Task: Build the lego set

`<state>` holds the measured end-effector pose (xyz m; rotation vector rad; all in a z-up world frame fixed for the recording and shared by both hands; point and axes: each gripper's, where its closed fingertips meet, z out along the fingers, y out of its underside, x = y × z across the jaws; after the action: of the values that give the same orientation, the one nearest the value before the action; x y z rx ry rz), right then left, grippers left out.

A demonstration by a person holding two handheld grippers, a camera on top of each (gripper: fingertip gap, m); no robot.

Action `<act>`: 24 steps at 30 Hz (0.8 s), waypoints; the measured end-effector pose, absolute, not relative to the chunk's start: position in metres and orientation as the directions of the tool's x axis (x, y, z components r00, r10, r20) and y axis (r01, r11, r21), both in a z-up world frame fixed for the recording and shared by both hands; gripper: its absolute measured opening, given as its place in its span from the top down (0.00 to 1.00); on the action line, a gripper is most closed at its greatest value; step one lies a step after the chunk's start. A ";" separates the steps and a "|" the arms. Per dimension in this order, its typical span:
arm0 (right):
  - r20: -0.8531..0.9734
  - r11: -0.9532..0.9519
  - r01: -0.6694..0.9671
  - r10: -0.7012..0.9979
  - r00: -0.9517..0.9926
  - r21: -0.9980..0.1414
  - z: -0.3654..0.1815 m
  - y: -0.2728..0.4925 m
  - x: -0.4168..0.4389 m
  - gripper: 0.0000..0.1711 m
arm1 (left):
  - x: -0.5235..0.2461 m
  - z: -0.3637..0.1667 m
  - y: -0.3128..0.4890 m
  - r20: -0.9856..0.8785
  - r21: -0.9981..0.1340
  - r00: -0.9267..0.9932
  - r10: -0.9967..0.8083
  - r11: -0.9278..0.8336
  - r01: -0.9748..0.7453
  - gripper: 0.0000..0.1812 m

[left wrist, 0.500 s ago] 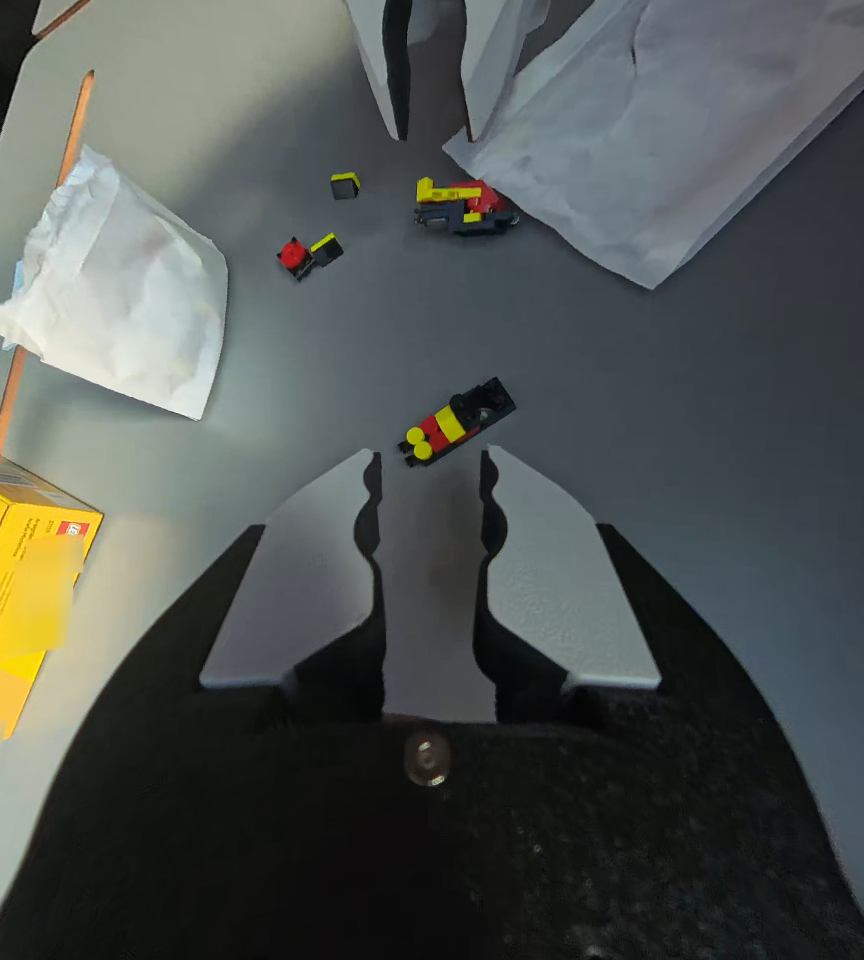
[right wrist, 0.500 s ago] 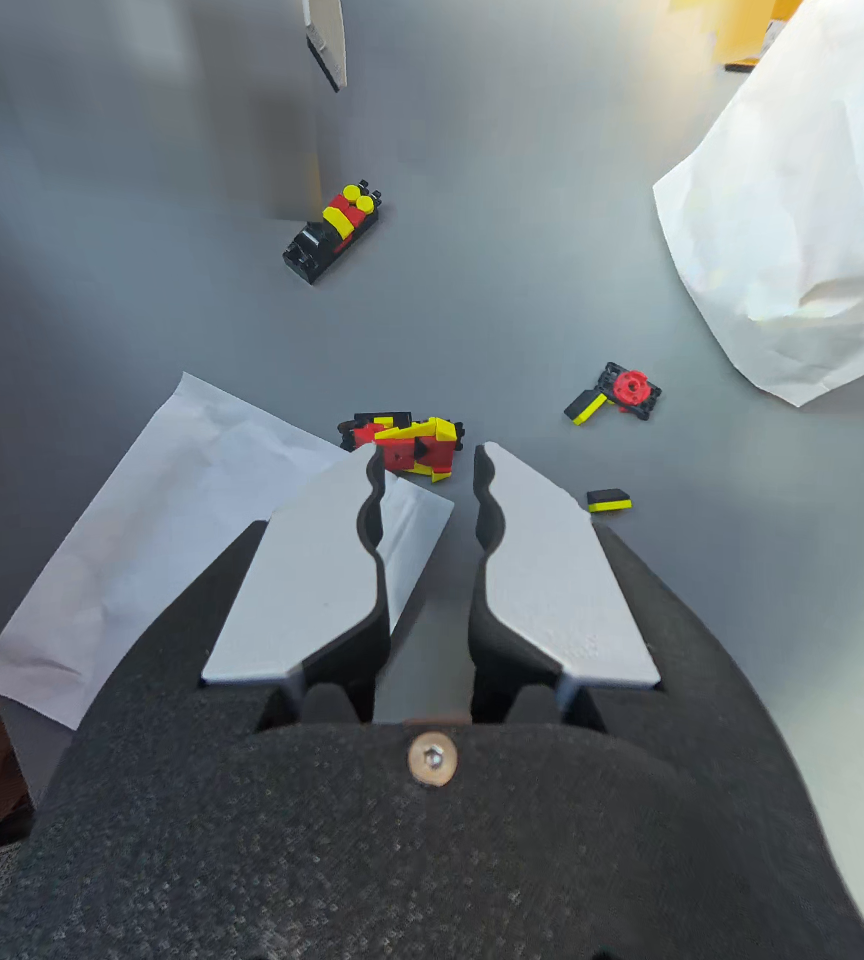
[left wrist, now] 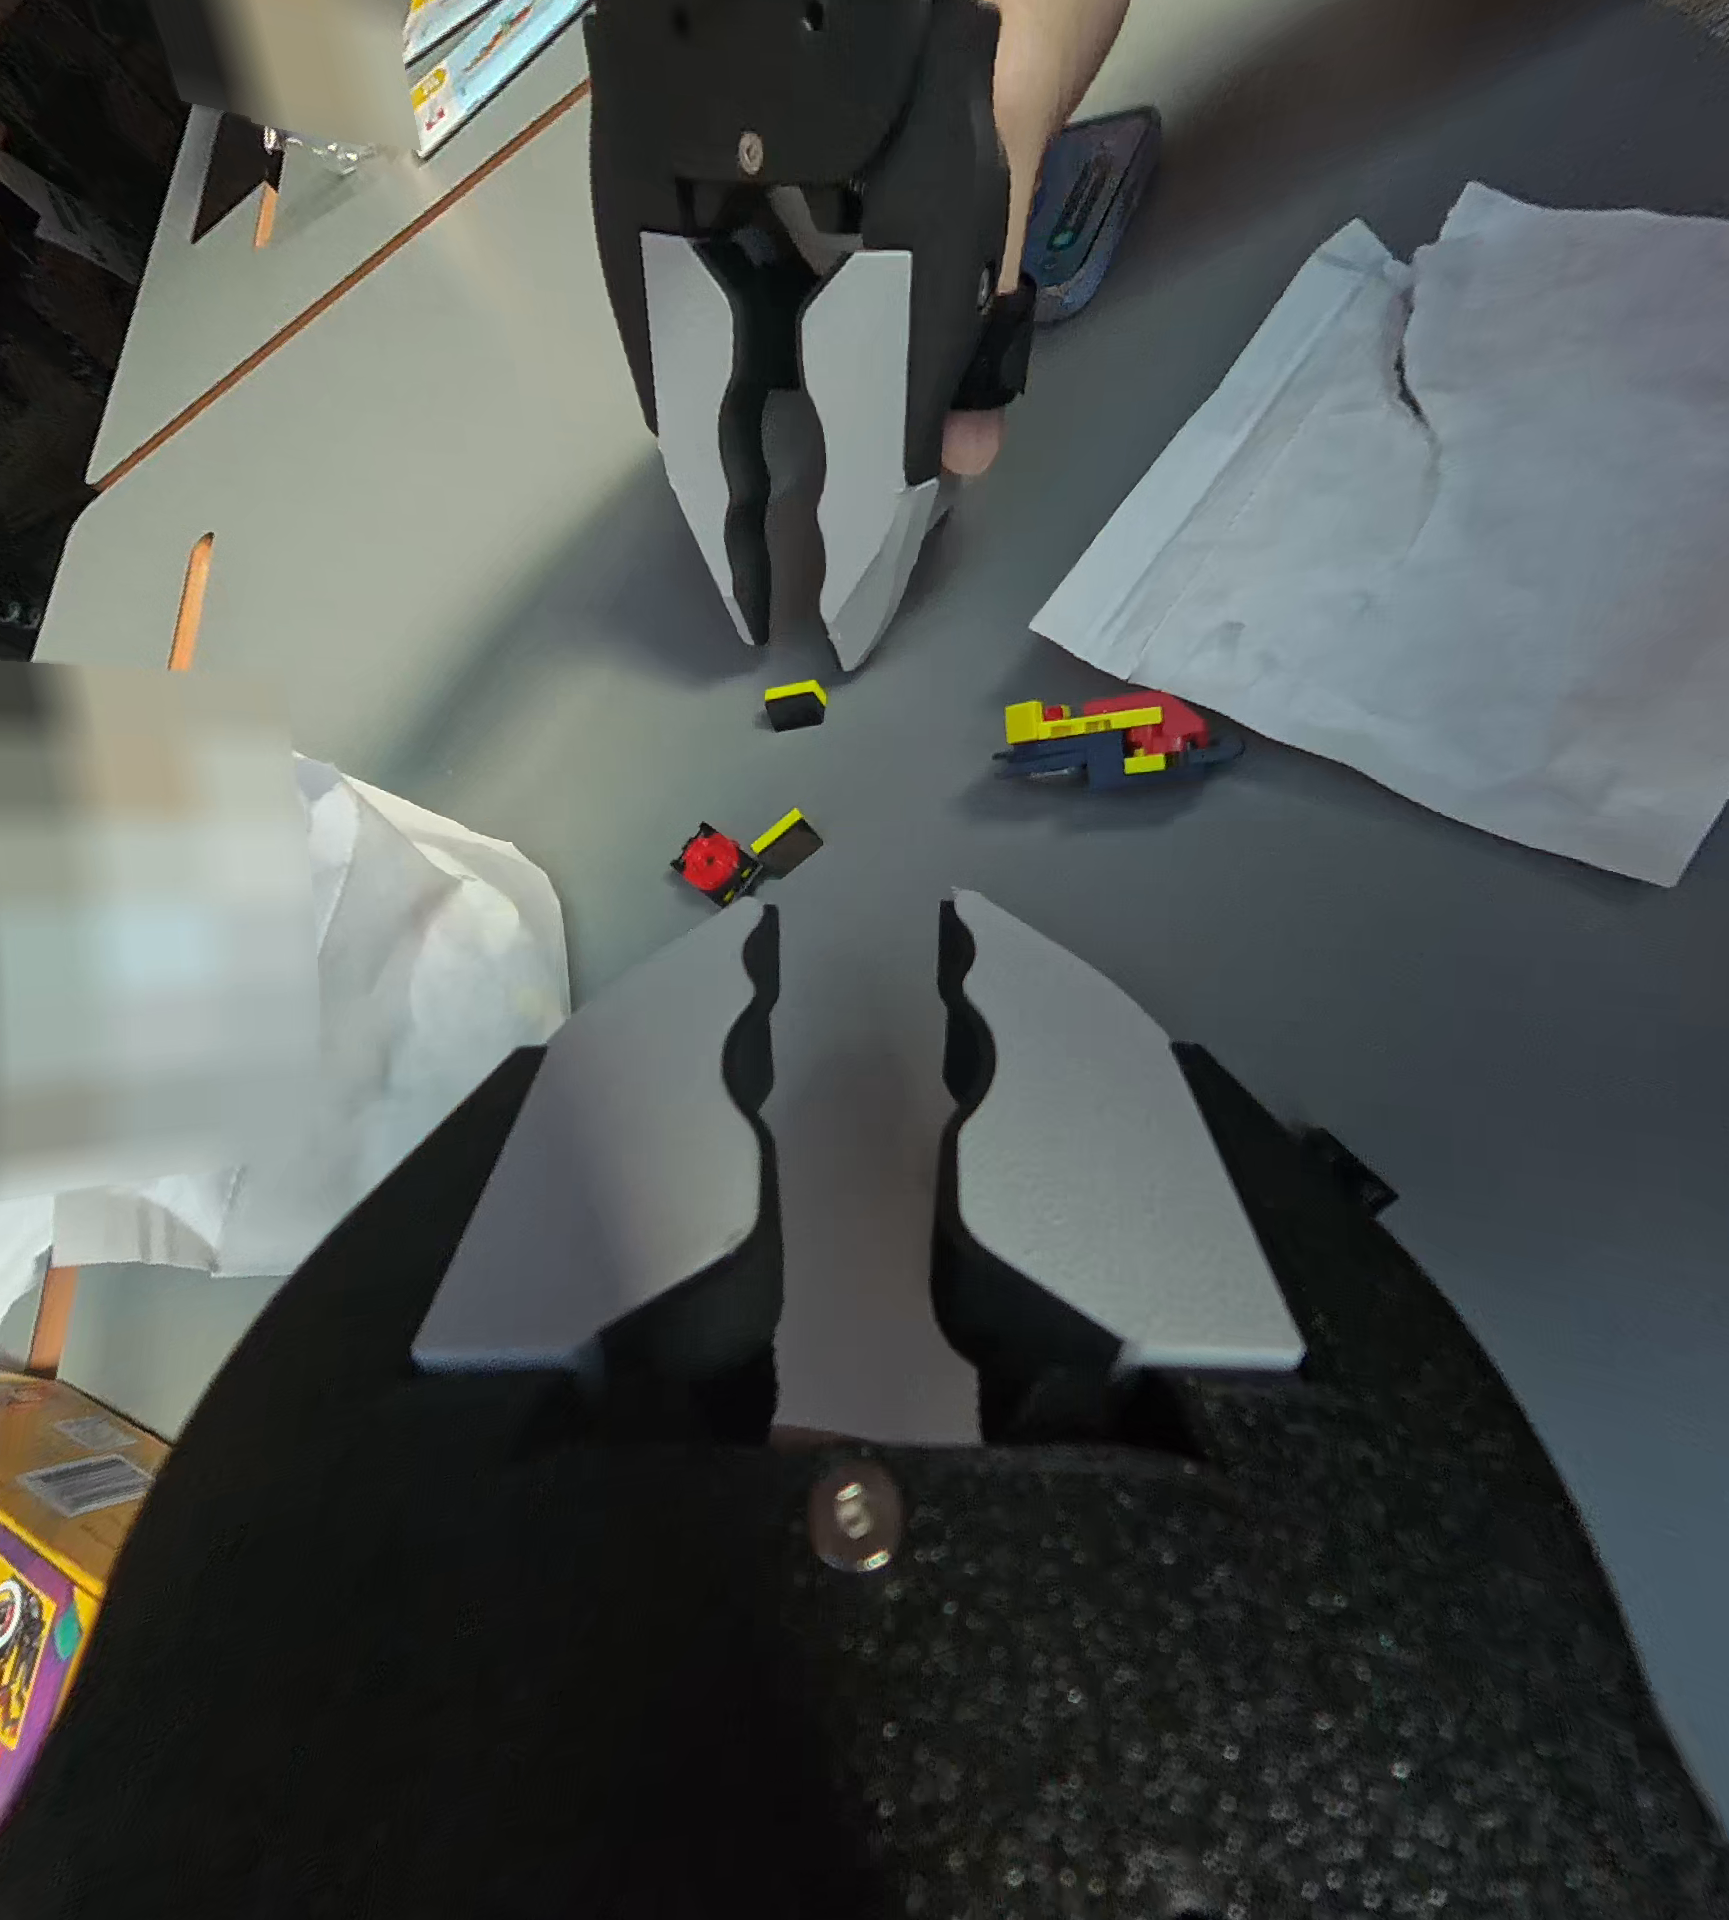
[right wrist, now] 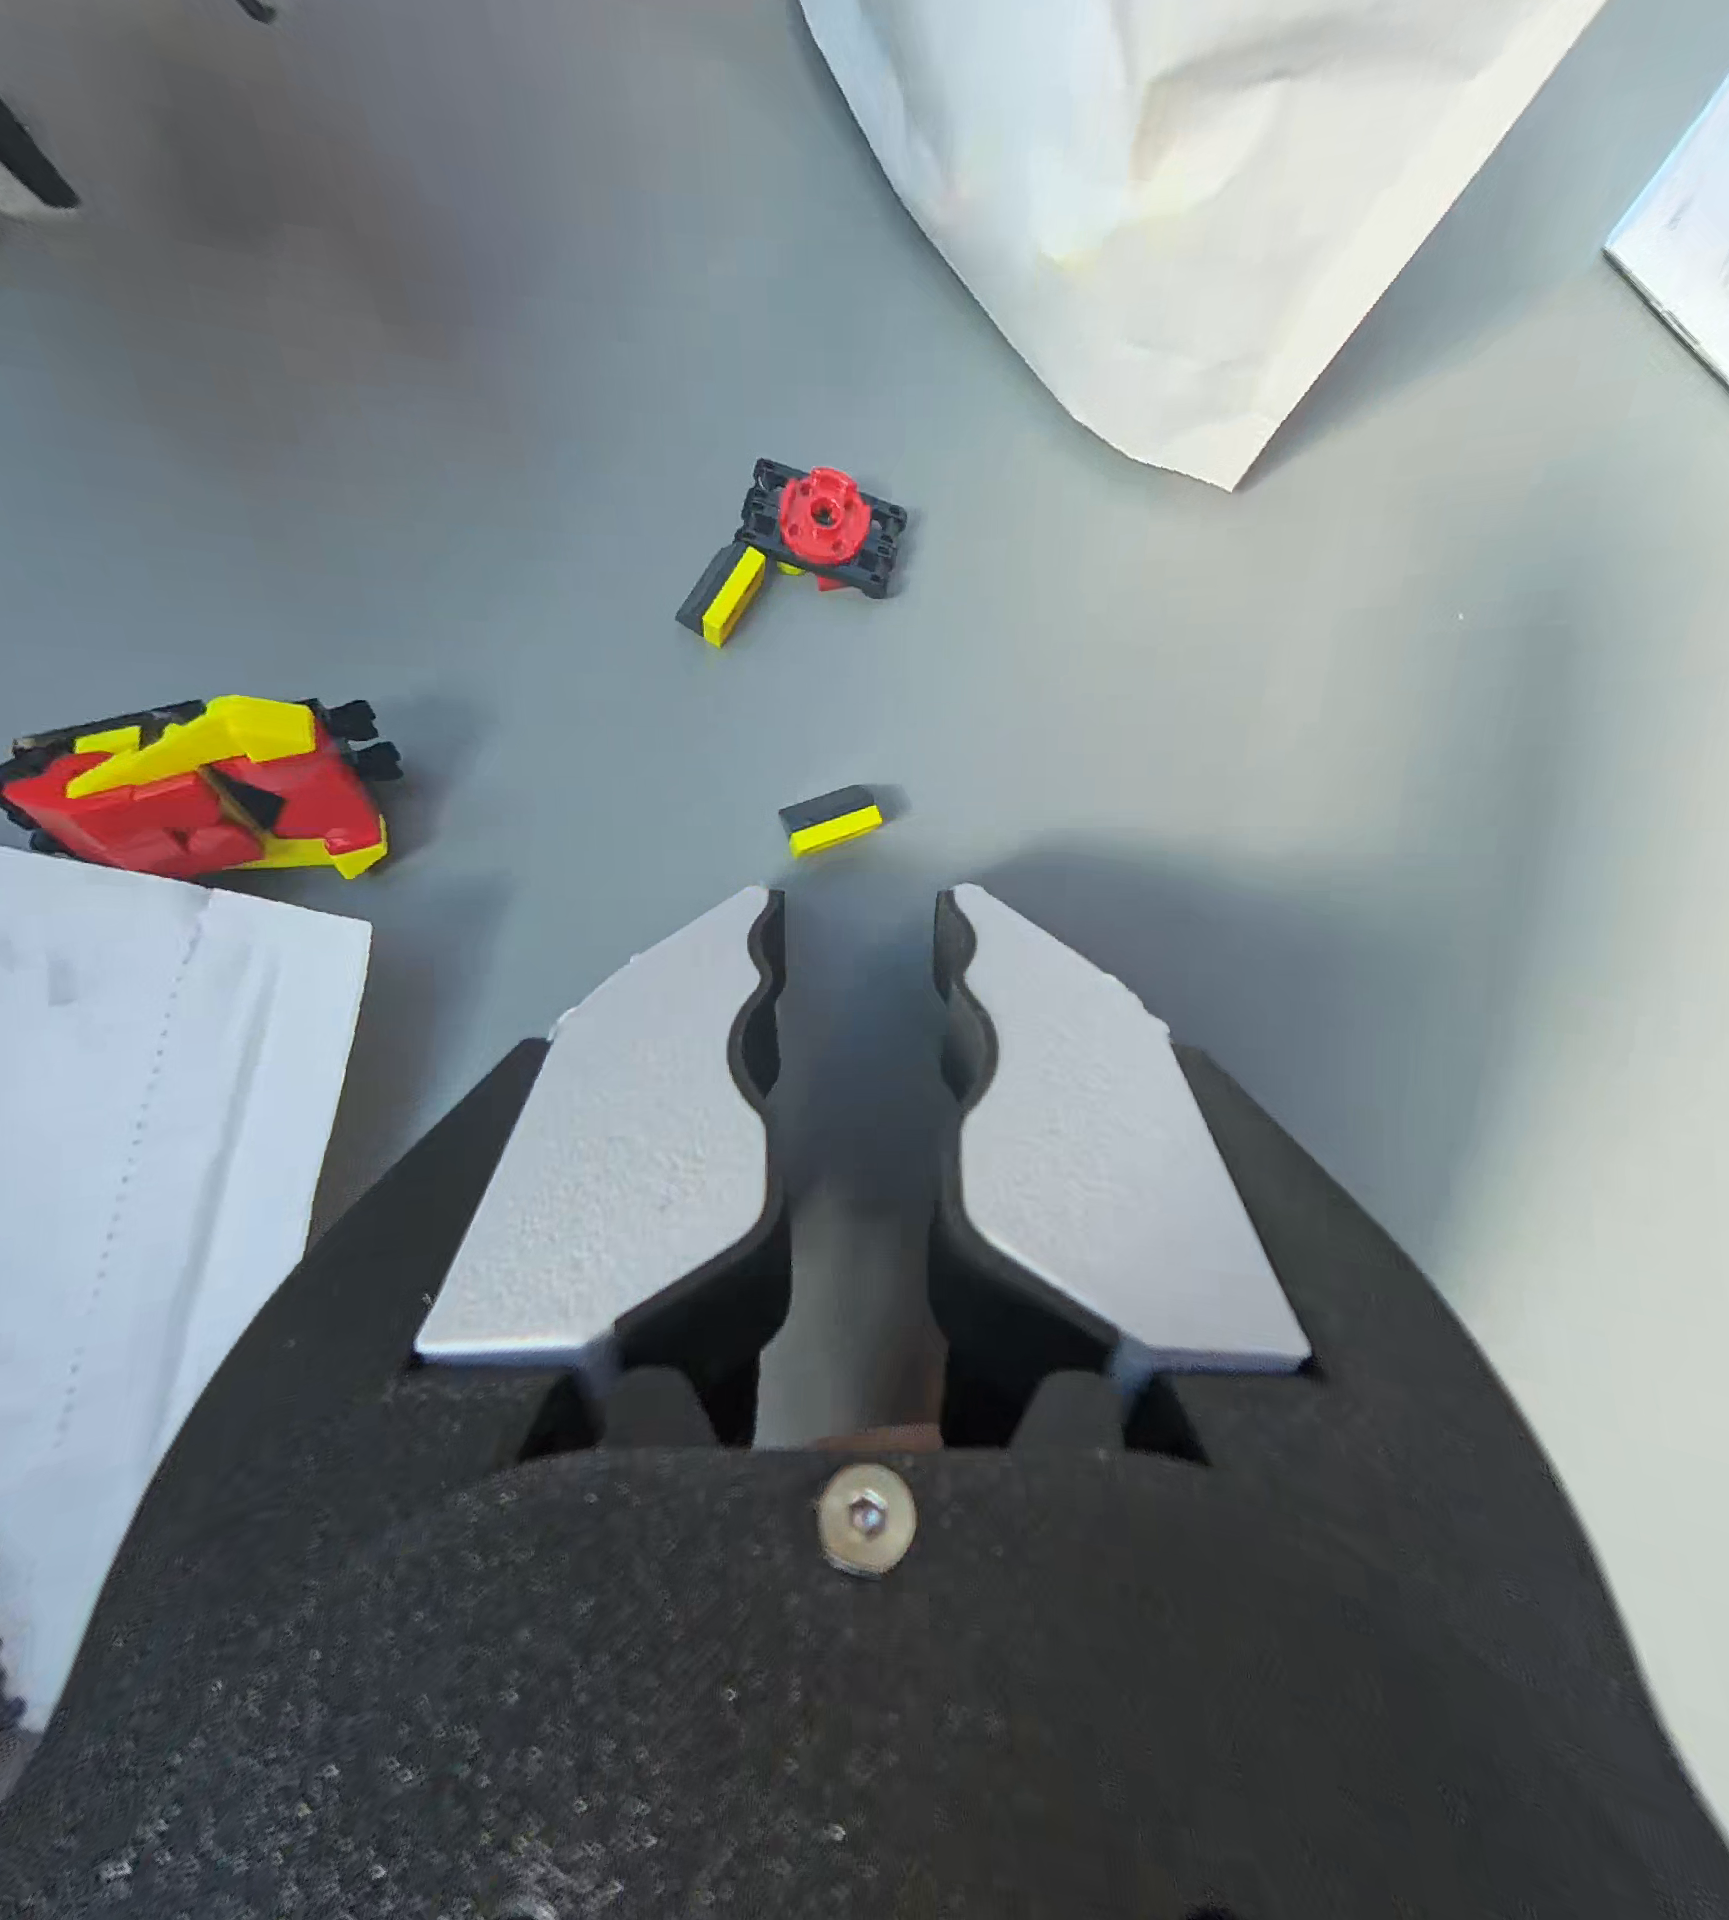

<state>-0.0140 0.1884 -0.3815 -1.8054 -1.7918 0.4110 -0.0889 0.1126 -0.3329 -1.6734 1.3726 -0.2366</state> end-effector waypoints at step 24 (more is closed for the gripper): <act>0.085 0.309 0.728 0.941 -0.327 -0.612 -0.384 0.182 -0.029 0.91 | -0.027 -0.380 0.180 -0.117 -0.682 0.251 -0.961 -0.106 -0.724 0.91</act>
<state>-0.0287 0.1819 -0.3840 -1.4826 -2.1515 0.6661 -0.0272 0.1799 -0.3802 -1.8907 1.5312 -0.4778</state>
